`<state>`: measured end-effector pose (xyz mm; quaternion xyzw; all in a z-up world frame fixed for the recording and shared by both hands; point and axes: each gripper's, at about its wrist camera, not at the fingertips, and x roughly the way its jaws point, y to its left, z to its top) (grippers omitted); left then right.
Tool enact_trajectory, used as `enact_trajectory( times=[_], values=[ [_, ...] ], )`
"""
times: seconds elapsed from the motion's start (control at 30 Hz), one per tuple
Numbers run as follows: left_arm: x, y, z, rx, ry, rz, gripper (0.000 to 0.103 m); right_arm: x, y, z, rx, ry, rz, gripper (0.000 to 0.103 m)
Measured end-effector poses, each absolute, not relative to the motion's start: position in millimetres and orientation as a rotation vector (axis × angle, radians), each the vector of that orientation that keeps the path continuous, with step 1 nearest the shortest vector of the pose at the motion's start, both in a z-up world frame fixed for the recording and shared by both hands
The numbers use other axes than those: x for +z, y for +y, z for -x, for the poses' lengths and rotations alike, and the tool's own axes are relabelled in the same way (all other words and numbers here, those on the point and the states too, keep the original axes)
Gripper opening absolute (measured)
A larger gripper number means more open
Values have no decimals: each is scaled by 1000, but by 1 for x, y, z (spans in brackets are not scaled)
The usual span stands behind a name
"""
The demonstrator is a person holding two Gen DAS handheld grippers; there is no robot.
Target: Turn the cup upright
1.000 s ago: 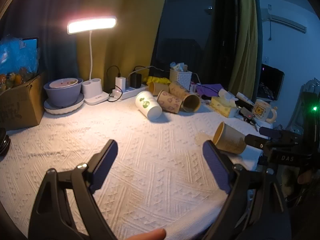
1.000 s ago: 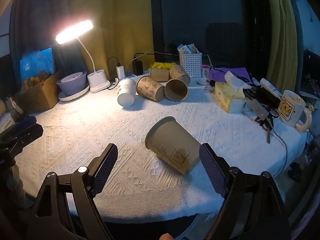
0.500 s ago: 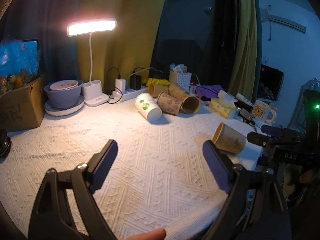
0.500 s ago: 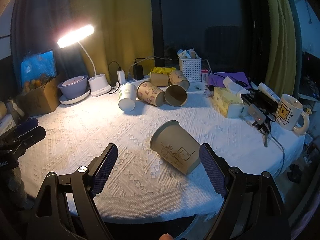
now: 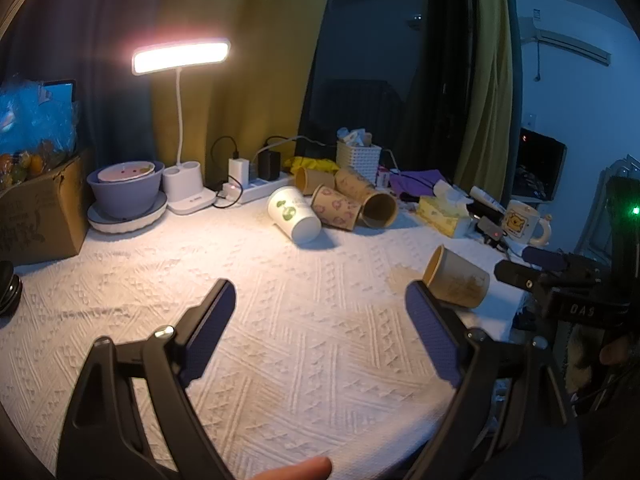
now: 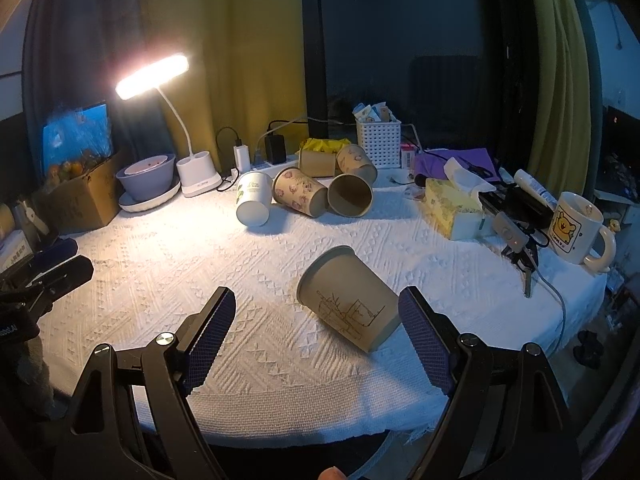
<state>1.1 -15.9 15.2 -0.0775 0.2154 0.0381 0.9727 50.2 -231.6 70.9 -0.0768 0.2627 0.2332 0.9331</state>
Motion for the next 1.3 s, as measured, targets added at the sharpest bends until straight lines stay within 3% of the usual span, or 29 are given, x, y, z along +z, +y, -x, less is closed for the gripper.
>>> enact_trajectory(
  times=[1.3],
  values=[
    [15,-18,-1,74,438,158,88,75,-229,-46,481,526,159,86]
  ],
)
